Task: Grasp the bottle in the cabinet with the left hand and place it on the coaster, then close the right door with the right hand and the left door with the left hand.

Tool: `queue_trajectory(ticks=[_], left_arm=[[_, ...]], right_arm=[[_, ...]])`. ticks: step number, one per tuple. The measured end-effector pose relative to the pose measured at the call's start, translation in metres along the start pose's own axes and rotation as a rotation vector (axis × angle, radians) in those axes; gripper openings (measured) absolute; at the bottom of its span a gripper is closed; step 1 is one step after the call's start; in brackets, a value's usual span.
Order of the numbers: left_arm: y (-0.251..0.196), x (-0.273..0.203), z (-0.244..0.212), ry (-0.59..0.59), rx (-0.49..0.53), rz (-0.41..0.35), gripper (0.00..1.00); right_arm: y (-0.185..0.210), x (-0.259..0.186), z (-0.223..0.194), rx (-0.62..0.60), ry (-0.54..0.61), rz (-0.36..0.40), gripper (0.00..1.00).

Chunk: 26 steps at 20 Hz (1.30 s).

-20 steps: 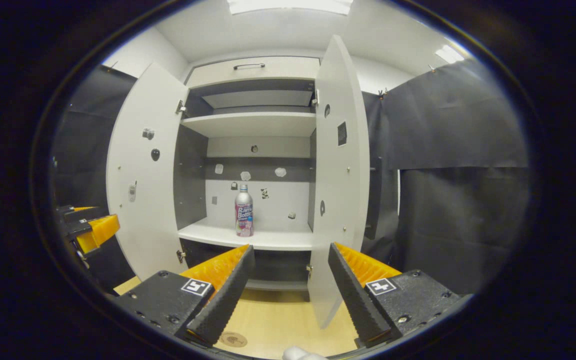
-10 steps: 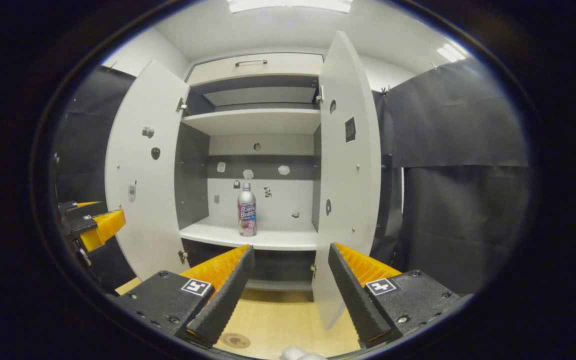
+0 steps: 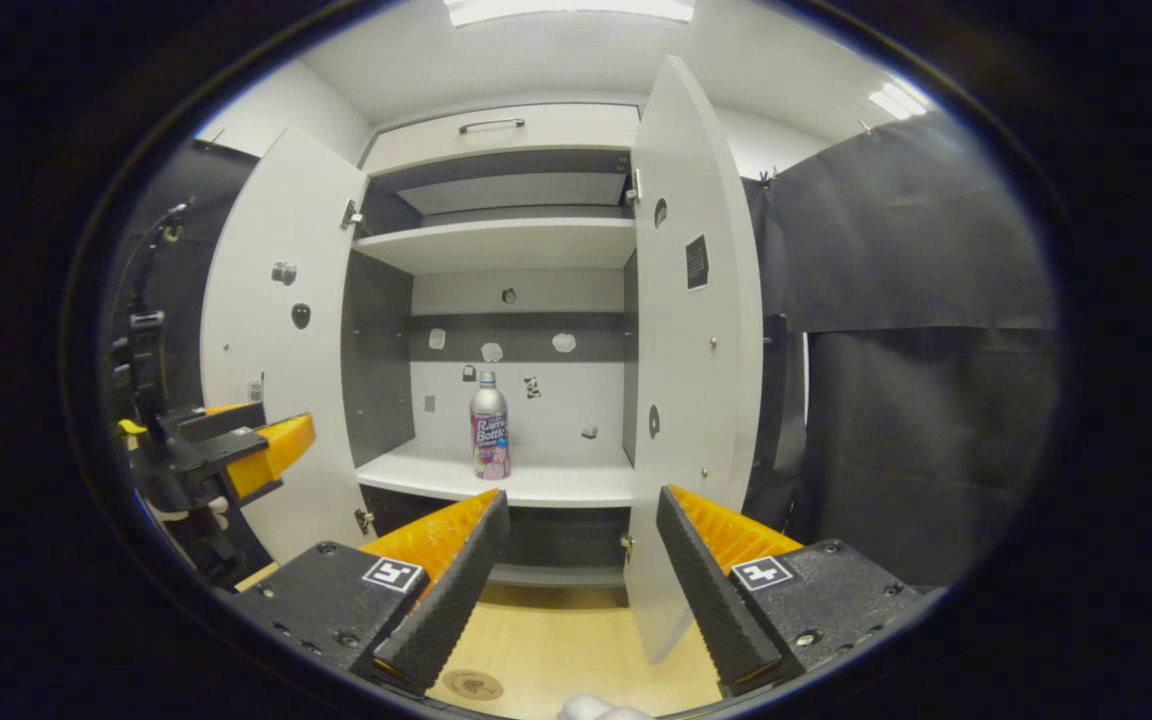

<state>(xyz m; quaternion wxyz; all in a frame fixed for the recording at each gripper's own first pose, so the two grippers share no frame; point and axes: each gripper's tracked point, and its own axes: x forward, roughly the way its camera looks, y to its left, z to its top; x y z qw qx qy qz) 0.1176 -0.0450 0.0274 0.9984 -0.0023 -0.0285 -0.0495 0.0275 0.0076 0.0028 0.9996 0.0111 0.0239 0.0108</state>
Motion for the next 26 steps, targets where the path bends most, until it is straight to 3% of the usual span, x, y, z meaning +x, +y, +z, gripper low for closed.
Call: queue_trajectory(ticks=[13, 19, 23, 26], left_arm=[[-0.073, 0.182, 0.003, -0.027, 0.002, -0.055, 0.97], [-0.098, 0.244, -0.003, -0.019, -0.01, -0.049, 0.98], [-0.102, 0.271, -0.028, 0.042, -0.054, -0.033, 0.97], [-0.096, 0.283, -0.041, 0.071, -0.03, 0.0, 0.98]], right_arm=[[-0.016, -0.011, 0.005, -0.009, 0.032, -0.056, 0.97], [-0.02, -0.005, 0.006, -0.018, 0.06, -0.067, 0.97], [-0.023, -0.001, 0.003, -0.028, 0.078, -0.071, 0.97], [-0.025, -0.002, 0.0, -0.028, 0.088, -0.07, 0.98]])
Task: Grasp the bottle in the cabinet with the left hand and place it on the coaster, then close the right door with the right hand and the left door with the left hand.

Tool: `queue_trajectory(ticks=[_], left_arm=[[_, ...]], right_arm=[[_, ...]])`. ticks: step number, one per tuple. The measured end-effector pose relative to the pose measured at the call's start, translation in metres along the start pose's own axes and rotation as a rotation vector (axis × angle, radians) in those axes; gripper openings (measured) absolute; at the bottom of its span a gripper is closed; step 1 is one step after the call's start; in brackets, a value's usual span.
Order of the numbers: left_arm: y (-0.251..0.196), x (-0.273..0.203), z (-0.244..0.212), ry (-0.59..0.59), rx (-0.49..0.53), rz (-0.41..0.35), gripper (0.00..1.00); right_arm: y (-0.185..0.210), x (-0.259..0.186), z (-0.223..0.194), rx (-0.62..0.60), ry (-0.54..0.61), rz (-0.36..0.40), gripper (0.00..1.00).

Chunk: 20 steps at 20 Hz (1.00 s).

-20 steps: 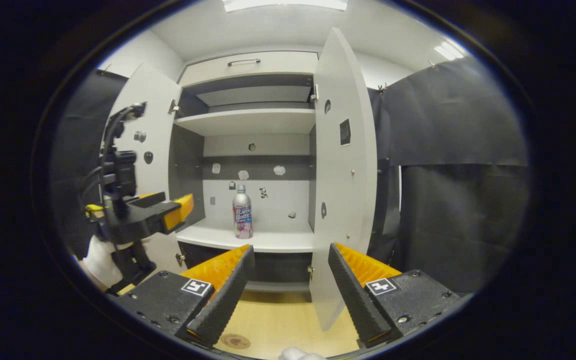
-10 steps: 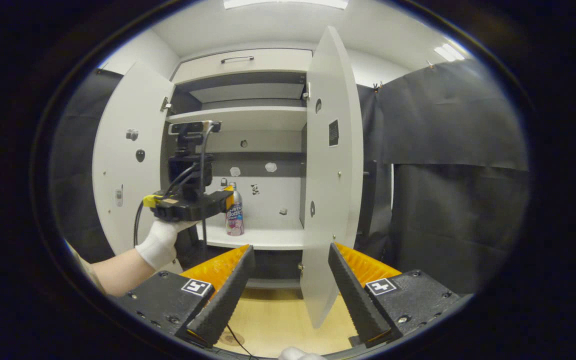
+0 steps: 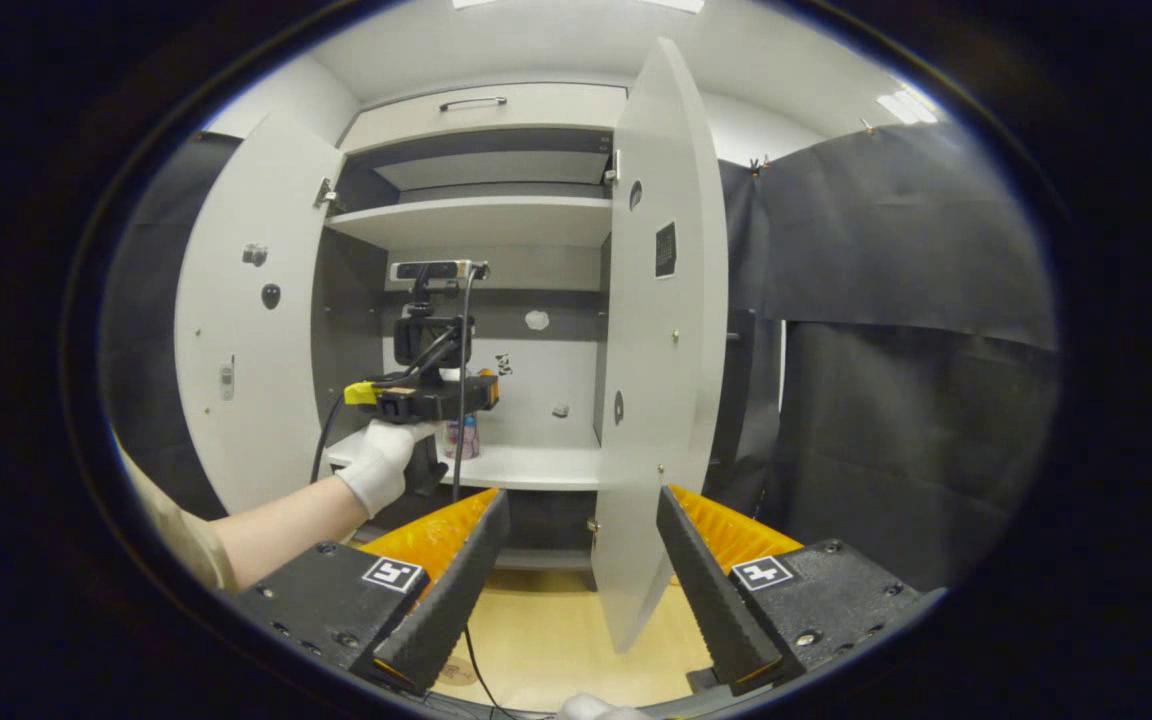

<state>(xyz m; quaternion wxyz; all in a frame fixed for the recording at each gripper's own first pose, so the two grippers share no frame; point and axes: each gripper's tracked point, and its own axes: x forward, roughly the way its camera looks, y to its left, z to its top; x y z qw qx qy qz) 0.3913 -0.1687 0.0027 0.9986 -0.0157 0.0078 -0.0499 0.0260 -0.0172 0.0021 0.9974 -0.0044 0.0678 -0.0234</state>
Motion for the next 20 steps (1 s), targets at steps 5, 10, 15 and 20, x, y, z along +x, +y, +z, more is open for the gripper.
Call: queue_trajectory(ticks=[5, 10, 15, 20], left_arm=[[0.008, 0.003, -0.004, 0.012, 0.016, 0.024, 0.81], [0.008, -0.04, 0.027, -0.059, 0.0, -0.026, 0.78], [0.011, -0.108, 0.035, -0.107, 0.018, -0.082, 0.82], [0.02, -0.182, 0.023, -0.128, 0.049, -0.118, 0.82]], right_arm=[[-0.003, -0.002, -0.001, 0.014, -0.004, -0.001, 0.98], [-0.002, -0.008, 0.002, 0.023, -0.023, -0.002, 0.97], [-0.002, -0.015, 0.0, 0.039, -0.03, 0.003, 0.97], [-0.002, -0.022, -0.012, 0.058, -0.006, 0.008, 0.97]])
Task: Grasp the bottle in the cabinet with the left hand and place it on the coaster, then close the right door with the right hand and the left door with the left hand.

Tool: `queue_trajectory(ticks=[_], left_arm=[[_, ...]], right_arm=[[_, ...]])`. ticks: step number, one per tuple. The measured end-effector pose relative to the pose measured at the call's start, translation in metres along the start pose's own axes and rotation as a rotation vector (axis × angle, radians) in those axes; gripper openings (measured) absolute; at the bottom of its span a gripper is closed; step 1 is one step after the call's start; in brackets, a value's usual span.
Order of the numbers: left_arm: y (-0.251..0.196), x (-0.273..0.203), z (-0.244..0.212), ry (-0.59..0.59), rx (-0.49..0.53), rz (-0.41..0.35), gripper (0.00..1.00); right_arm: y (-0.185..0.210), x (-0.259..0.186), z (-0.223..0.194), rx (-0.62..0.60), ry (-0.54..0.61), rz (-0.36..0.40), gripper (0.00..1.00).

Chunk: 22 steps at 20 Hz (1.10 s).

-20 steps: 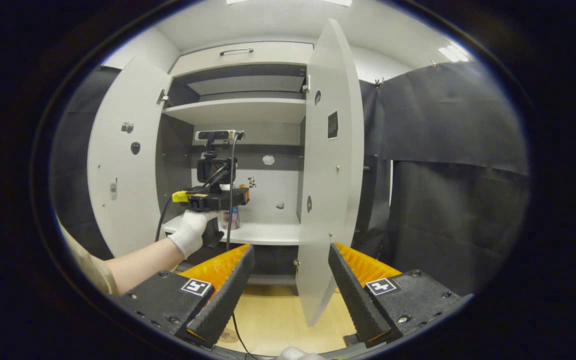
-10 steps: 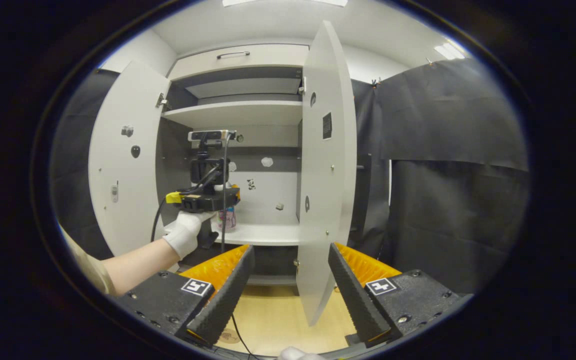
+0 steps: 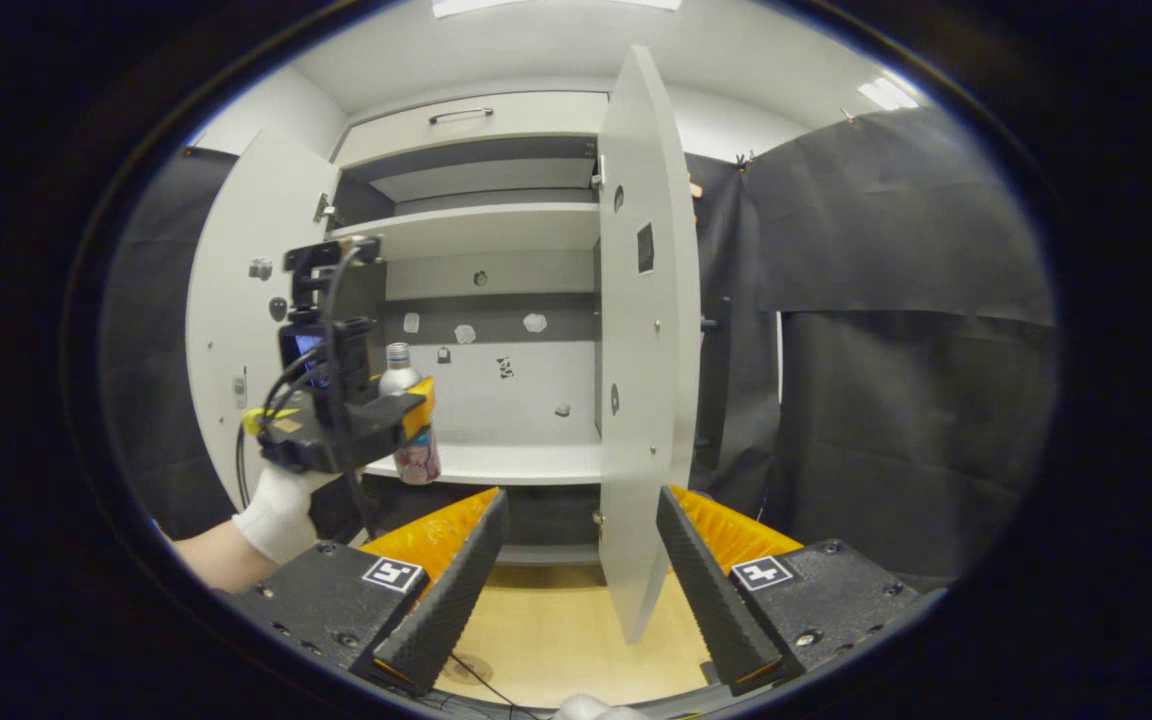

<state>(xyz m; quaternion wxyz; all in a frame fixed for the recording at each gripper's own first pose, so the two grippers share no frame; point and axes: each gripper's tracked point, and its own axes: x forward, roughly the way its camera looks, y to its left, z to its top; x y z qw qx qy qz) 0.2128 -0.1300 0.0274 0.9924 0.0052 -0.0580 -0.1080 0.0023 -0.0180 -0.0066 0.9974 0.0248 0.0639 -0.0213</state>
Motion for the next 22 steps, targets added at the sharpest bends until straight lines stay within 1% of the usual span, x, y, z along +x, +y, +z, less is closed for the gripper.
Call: queue_trajectory(ticks=[4, 5, 6, 7, 8, 9, 10, 11, 12, 13, 14, 15, 17, 18, 19, 21, 22], left_arm=[[-0.002, -0.055, -0.009, -0.015, -0.009, -0.025, 0.82], [-0.002, -0.068, -0.015, -0.01, -0.016, -0.03, 0.78], [-0.003, -0.081, -0.024, 0.001, -0.029, -0.036, 0.78], [-0.007, -0.093, -0.032, 0.015, -0.047, -0.05, 0.82], [-0.011, -0.104, -0.04, 0.023, -0.059, -0.065, 0.78], [-0.015, -0.113, -0.048, 0.029, -0.064, -0.081, 0.82], [-0.017, -0.122, -0.058, 0.036, -0.059, -0.092, 0.79], [-0.019, -0.13, -0.068, 0.042, -0.058, -0.1, 0.78], [-0.023, -0.139, -0.077, 0.047, -0.066, -0.11, 0.82], [-0.028, -0.147, -0.088, 0.05, -0.078, -0.124, 0.82], [-0.033, -0.155, -0.098, 0.051, -0.082, -0.136, 0.79], [-0.036, -0.162, -0.11, 0.054, -0.078, -0.149, 0.82], [-0.046, -0.178, -0.133, 0.049, -0.073, -0.198, 0.82], [-0.048, -0.187, -0.143, 0.04, -0.072, -0.214, 0.78], [-0.051, -0.194, -0.153, 0.037, -0.071, -0.231, 0.82], [-0.057, -0.203, -0.18, 0.052, -0.059, -0.257, 0.82], [-0.06, -0.209, -0.19, 0.056, -0.052, -0.264, 0.79]], right_arm=[[-0.006, -0.004, -0.01, 0.016, 0.009, 0.012, 0.97], [-0.008, -0.005, -0.013, 0.015, 0.013, 0.01, 0.97], [-0.011, -0.006, -0.017, 0.015, 0.019, 0.007, 0.97], [-0.013, -0.007, -0.02, 0.015, 0.024, 0.005, 0.97], [-0.016, -0.008, -0.023, 0.015, 0.028, 0.002, 0.97], [-0.018, -0.009, -0.026, 0.015, 0.032, 0.001, 0.97], [-0.021, -0.01, -0.029, 0.014, 0.041, -0.002, 0.97], [-0.023, -0.011, -0.034, 0.01, 0.057, -0.005, 0.97], [-0.024, -0.012, -0.039, 0.007, 0.073, -0.006, 0.98], [-0.025, -0.013, -0.042, 0.005, 0.083, -0.009, 0.98], [-0.026, -0.015, -0.045, 0.004, 0.091, -0.011, 0.98], [-0.027, -0.016, -0.046, 0.001, 0.098, -0.012, 0.98], [-0.027, -0.02, -0.05, -0.007, 0.115, -0.013, 0.98], [-0.027, -0.022, -0.053, -0.013, 0.124, -0.012, 0.98], [-0.027, -0.022, -0.053, -0.02, 0.131, -0.014, 0.97], [-0.029, -0.024, -0.057, -0.032, 0.147, -0.019, 0.98], [-0.03, -0.024, -0.06, -0.033, 0.156, -0.019, 0.98]])
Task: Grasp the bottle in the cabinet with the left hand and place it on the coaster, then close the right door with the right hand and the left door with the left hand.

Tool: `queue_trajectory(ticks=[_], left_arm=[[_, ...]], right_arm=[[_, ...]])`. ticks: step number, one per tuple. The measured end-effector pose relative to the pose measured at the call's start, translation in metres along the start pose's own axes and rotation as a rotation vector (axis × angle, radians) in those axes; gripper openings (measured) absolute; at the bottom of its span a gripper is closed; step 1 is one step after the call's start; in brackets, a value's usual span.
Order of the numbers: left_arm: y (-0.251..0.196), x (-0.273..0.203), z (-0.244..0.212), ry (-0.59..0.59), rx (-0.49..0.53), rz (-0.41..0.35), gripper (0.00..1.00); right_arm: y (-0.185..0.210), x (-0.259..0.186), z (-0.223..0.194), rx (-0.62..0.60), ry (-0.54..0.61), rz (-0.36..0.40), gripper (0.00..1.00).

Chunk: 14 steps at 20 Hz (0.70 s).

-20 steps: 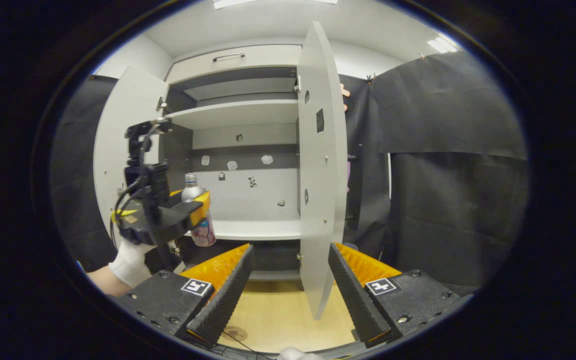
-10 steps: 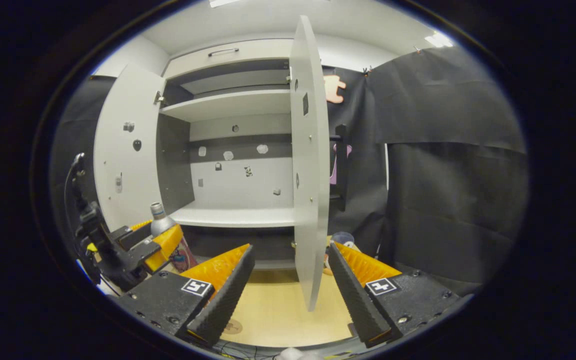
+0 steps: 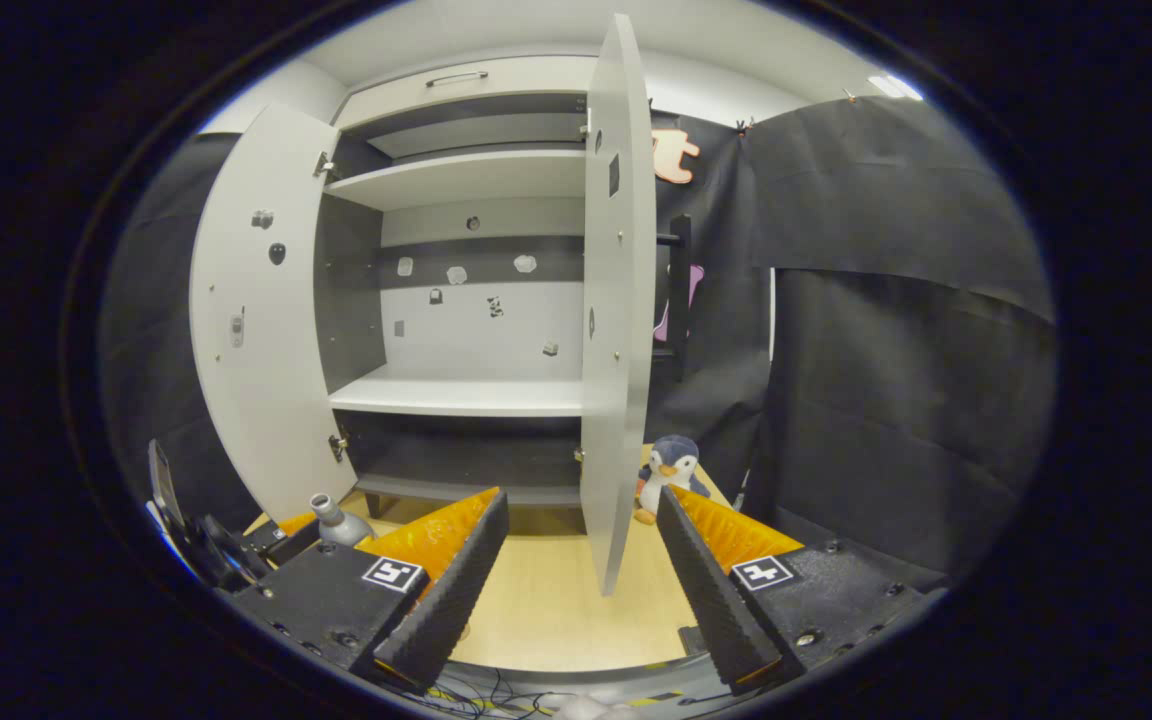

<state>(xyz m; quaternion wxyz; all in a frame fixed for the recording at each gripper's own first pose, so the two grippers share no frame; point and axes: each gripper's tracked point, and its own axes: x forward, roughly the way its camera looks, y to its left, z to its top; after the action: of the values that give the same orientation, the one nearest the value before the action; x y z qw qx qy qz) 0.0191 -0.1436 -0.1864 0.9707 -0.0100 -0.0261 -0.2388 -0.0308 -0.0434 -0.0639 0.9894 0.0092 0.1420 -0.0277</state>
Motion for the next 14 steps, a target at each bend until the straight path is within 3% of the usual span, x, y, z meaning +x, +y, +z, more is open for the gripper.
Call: queue_trajectory(ticks=[1, 2, 8, 10, 12, 14], left_arm=[[-0.004, -0.002, -0.009, 0.001, 0.006, -0.01, 0.82], [-0.008, -0.003, -0.021, 0.008, 0.01, -0.02, 0.78], [-0.02, -0.002, -0.083, 0.081, -0.013, -0.038, 0.79], [-0.023, -0.001, -0.094, 0.088, -0.031, -0.046, 0.82], [-0.026, -0.001, -0.102, 0.086, -0.041, -0.052, 0.75], [-0.027, -0.002, -0.111, 0.092, -0.043, -0.054, 0.78]], right_arm=[[0.0, 0.0, -0.002, -0.003, 0.009, 0.0, 0.98], [0.001, 0.001, -0.003, -0.005, 0.019, 0.002, 0.97], [0.013, -0.001, -0.005, -0.034, 0.05, 0.025, 0.98], [0.013, 0.0, -0.007, -0.044, 0.062, 0.023, 0.98], [0.016, 0.0, -0.008, -0.052, 0.073, 0.025, 0.98], [0.018, 0.0, -0.008, -0.065, 0.079, 0.025, 0.98]])
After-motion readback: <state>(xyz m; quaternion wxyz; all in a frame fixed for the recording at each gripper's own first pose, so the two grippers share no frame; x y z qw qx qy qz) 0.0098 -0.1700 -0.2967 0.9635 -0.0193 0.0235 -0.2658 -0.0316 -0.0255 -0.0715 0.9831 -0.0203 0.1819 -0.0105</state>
